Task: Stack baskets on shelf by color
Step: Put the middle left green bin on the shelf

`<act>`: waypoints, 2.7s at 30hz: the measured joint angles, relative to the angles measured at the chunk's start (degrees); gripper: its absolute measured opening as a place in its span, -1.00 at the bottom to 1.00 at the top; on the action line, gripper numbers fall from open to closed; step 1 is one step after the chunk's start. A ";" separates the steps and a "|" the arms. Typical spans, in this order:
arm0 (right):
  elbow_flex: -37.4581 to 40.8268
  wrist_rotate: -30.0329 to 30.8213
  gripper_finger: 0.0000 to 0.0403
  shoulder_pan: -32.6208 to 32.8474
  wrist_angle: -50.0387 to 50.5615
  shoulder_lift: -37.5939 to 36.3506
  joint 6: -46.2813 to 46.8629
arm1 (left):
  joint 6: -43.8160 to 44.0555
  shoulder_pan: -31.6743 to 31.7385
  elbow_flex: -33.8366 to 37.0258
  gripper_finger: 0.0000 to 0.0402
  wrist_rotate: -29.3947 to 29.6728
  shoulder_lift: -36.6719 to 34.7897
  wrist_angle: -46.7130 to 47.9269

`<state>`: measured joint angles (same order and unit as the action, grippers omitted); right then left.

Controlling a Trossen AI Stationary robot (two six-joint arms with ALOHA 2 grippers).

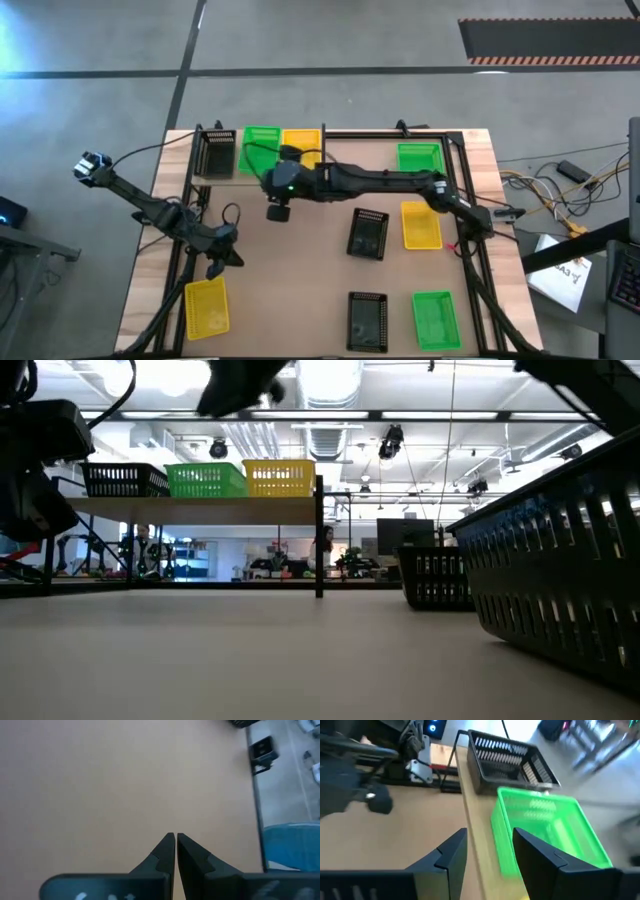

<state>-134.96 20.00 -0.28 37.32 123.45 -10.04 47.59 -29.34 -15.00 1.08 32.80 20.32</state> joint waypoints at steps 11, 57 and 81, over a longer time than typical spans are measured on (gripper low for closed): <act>2.66 -0.35 -0.52 8.79 24.93 -8.36 22.63 | -10.19 1.38 -15.12 -0.99 1.90 1.51 4.69; 59.95 14.70 -0.71 25.89 6.84 -39.68 56.50 | -70.47 58.38 -64.22 -0.23 -1.85 45.39 51.95; 59.95 16.67 -0.71 25.76 7.28 -39.66 52.15 | -61.50 58.20 -64.07 -0.71 -6.99 43.91 52.71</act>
<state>-75.00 36.67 25.47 44.60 83.79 42.11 -13.90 28.86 -79.07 -5.91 76.71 73.02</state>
